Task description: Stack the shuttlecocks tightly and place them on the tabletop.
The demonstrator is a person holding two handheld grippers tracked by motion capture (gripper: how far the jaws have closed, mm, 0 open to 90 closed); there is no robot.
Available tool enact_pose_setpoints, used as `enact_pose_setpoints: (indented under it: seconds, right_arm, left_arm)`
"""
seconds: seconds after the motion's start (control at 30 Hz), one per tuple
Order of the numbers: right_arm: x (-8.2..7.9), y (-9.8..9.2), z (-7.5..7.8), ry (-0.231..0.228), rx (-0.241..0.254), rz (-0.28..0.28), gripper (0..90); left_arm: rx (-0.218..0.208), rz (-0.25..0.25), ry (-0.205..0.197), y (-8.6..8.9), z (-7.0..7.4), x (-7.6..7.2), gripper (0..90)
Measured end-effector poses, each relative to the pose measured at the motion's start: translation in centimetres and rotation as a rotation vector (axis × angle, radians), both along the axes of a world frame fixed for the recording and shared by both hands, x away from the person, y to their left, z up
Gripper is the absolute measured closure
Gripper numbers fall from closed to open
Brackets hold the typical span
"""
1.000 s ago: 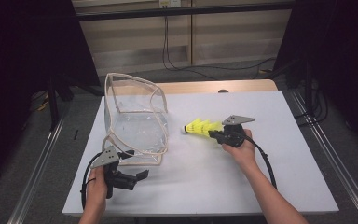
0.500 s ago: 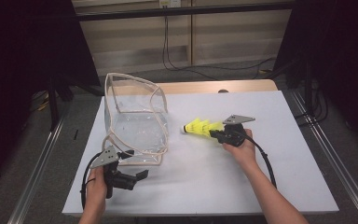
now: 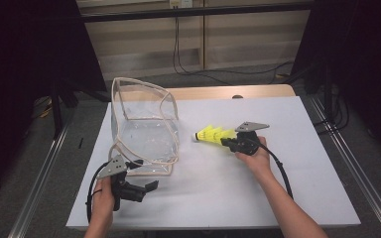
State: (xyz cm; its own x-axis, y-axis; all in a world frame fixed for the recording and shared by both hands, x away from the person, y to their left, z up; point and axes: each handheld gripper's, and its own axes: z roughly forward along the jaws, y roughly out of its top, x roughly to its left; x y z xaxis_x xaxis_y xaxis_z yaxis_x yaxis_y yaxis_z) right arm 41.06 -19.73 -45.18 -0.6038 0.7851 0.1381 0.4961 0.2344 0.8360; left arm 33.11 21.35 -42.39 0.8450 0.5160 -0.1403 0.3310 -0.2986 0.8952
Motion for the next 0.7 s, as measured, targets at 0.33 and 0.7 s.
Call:
enact_pose_setpoints:
  seconds: [0.33, 0.7]
  right_arm:
    - [0.0, -0.2, -0.3, 0.037, -0.022, -0.022, 68.3]
    - [-1.4, -0.7, 0.3, 0.023, -0.048, -0.028, 72.1]
  left_arm:
    - [0.0, 0.002, 0.003, 0.0, 0.0, 0.0, 3.2]
    - [-0.001, 0.001, 0.001, 0.0, 0.0, 0.0, 3.2]
